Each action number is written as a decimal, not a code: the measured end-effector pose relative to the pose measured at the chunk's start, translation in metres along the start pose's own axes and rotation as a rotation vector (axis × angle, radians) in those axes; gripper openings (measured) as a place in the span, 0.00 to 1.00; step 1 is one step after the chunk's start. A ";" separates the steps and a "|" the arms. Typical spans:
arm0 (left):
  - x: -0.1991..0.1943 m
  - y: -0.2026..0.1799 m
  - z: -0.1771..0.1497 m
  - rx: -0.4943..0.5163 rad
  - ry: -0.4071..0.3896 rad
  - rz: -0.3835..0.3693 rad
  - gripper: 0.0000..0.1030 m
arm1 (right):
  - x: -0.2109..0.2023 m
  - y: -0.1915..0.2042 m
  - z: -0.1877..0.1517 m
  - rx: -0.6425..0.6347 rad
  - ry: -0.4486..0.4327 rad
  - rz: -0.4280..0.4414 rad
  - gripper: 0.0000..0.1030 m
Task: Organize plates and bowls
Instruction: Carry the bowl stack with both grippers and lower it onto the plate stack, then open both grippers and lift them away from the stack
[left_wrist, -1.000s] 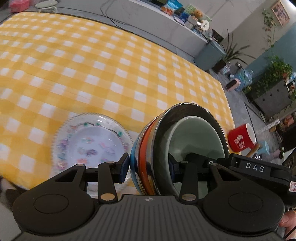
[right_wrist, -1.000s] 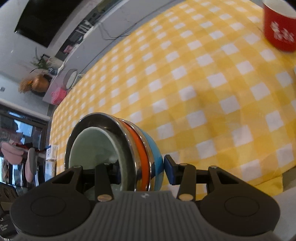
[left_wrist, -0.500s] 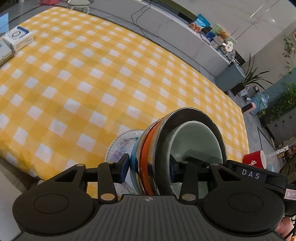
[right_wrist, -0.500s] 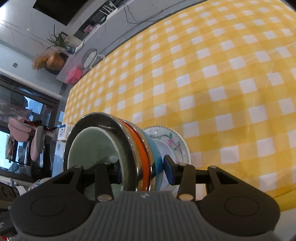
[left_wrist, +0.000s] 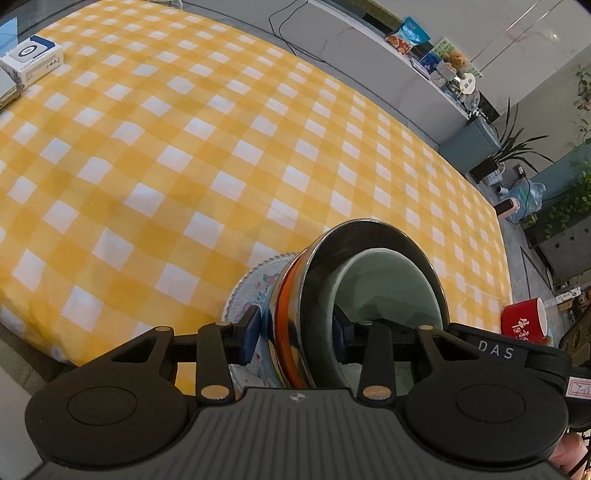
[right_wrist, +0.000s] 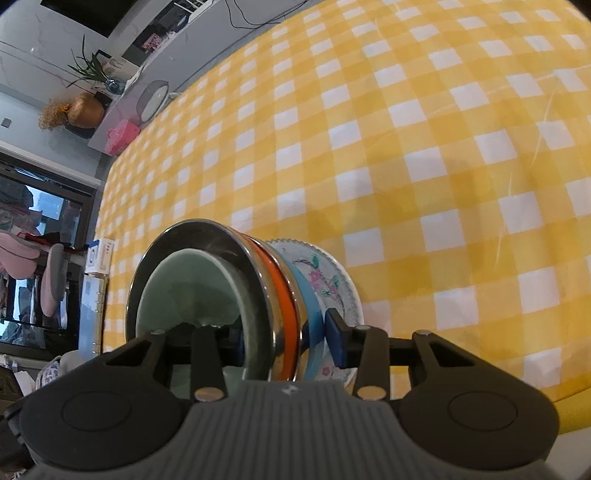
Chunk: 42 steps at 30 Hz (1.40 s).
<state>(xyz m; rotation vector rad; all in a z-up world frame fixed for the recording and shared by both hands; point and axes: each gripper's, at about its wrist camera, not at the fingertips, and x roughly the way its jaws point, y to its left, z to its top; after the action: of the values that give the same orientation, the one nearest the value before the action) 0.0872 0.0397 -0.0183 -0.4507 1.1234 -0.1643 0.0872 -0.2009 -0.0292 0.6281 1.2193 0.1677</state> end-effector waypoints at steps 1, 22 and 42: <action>0.000 0.000 0.000 0.001 -0.003 -0.001 0.42 | 0.000 0.001 0.000 -0.006 -0.005 0.002 0.39; -0.017 -0.009 -0.001 0.056 -0.132 0.020 0.65 | -0.017 0.016 -0.004 -0.103 -0.142 0.011 0.74; -0.117 -0.061 -0.076 0.450 -0.629 0.108 0.65 | -0.122 0.057 -0.087 -0.414 -0.658 -0.132 0.94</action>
<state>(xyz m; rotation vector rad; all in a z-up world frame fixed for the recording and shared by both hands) -0.0259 0.0061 0.0782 -0.0238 0.4665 -0.1595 -0.0241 -0.1769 0.0842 0.2044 0.5588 0.0863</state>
